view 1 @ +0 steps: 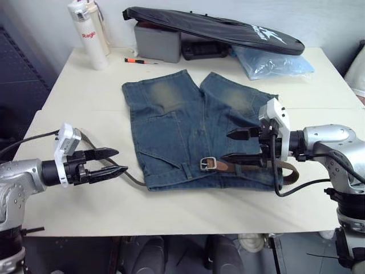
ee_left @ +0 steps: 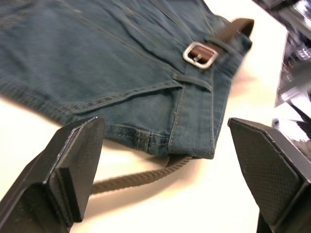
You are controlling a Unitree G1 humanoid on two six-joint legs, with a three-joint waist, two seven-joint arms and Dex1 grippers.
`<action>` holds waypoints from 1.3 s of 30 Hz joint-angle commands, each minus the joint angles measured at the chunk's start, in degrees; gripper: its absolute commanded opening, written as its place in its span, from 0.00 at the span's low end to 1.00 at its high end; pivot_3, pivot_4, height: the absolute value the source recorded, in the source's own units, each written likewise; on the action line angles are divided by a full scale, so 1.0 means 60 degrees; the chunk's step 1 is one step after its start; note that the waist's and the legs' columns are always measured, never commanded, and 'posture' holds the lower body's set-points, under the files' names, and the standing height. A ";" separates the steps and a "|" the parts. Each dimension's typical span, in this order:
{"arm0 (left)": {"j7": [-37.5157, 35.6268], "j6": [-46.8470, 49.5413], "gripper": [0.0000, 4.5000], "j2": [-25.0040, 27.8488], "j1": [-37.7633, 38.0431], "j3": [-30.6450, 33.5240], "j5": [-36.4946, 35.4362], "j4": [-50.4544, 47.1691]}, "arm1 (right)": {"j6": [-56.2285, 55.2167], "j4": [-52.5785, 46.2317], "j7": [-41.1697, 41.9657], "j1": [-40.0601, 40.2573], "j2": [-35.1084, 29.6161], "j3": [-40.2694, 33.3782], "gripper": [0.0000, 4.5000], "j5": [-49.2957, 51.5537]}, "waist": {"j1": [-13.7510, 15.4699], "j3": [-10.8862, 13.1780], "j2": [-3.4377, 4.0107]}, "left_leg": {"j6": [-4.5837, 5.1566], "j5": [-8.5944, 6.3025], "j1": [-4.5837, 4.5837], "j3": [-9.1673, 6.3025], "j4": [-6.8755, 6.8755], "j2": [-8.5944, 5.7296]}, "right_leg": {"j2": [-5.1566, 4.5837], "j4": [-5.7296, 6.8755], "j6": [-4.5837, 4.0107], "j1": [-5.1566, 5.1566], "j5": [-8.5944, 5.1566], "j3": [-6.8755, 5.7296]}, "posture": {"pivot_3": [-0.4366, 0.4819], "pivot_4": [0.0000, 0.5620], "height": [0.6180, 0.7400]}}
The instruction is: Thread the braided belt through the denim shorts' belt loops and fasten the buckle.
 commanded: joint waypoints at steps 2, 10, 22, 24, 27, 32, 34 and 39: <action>0.0960 -0.0242 1.00 -0.0381 0.0365 0.0781 -0.0497 -0.0845 | -0.0091 -0.0086 -0.0396 0.0135 -0.0062 -0.0285 0.99 0.0313 | 0.0263 -0.0001 -0.0015 | -0.0049 0.0034 -0.0018 0.0114 -0.0025 0.0009 | 0.0025 -0.0006 -0.0069 -0.0029 -0.0051 0.0094 | 0.48 0.27 1.00; 0.3538 0.1366 1.00 -0.0751 0.0605 0.1198 -0.0682 -0.1006 | -0.0457 -0.0304 0.0280 0.0663 -0.1149 0.0139 0.99 0.0340 | 0.0340 -0.0001 -0.0016 | -0.0049 0.0038 0.0014 0.0237 -0.0026 0.0032 | 0.0046 0.0016 -0.0121 -0.0070 -0.0076 0.0208 | 0.48 0.27 1.00; 0.8672 0.6196 1.00 -0.2899 -0.3973 0.3756 0.0954 0.1734 | -0.1199 -0.0848 0.1939 0.0736 -0.2866 0.0420 0.99 0.0754 | 0.0472 0.0016 -0.0123 | -0.0056 0.0001 0.0029 0.0287 -0.0005 0.0068 | 0.0093 0.0012 -0.0119 -0.0083 -0.0075 0.0266 | 0.48 0.27 1.00; 0.9124 0.6201 1.00 -0.3183 -0.4363 0.3500 0.1248 0.1727 | -0.1228 -0.0853 0.1855 0.0772 -0.2864 0.0430 0.99 0.0728 | 0.0492 0.0018 -0.0135 | -0.0064 -0.0013 0.0027 0.0301 -0.0003 0.0077 | 0.0103 -0.0007 -0.0119 -0.0085 -0.0074 0.0278 | 0.48 0.27 1.00; 0.9757 0.6204 1.00 -0.3504 -0.4840 0.3574 0.1651 0.2024 | -0.1277 -0.0890 0.1730 0.0832 -0.2875 0.0411 0.99 0.0675 | 0.0520 0.0021 -0.0140 | -0.0068 -0.0023 0.0022 0.0309 0.0000 0.0081 | 0.0106 -0.0024 -0.0119 -0.0085 -0.0074 0.0282 | 0.48 0.27 1.00; 1.0482 0.6204 1.00 -0.3825 -0.5357 0.3462 0.2312 0.2611 | -0.1246 -0.1059 0.1439 0.0910 -0.2806 0.0323 0.99 0.0706 | 0.0536 0.0029 -0.0154 | -0.0083 -0.0034 0.0016 0.0312 0.0006 0.0106 | 0.0133 -0.0037 -0.0120 -0.0085 -0.0073 0.0282 | 0.48 0.27 1.00; 1.0586 0.6204 0.94 -0.4042 -0.5599 0.3512 0.2384 0.2776 | -0.1290 -0.1115 0.1320 0.0918 -0.2768 0.0332 1.00 0.0660 | 0.0538 0.0029 -0.0154 | -0.0087 -0.0037 0.0020 0.0314 0.0005 0.0115 | 0.0141 -0.0038 -0.0120 -0.0085 -0.0073 0.0282 | 0.48 0.27 1.00; 0.9697 0.4910 0.56 -0.4017 -0.5877 0.2790 0.1971 0.2454 | -0.1135 -0.1241 0.0997 0.0834 -0.2668 0.0193 1.00 0.0866 | 0.0570 0.0040 -0.0174 | -0.0093 -0.0039 0.0022 0.0325 0.0012 0.0128 | 0.0150 -0.0037 -0.0124 -0.0085 -0.0070 0.0289 | 0.48 0.27 1.00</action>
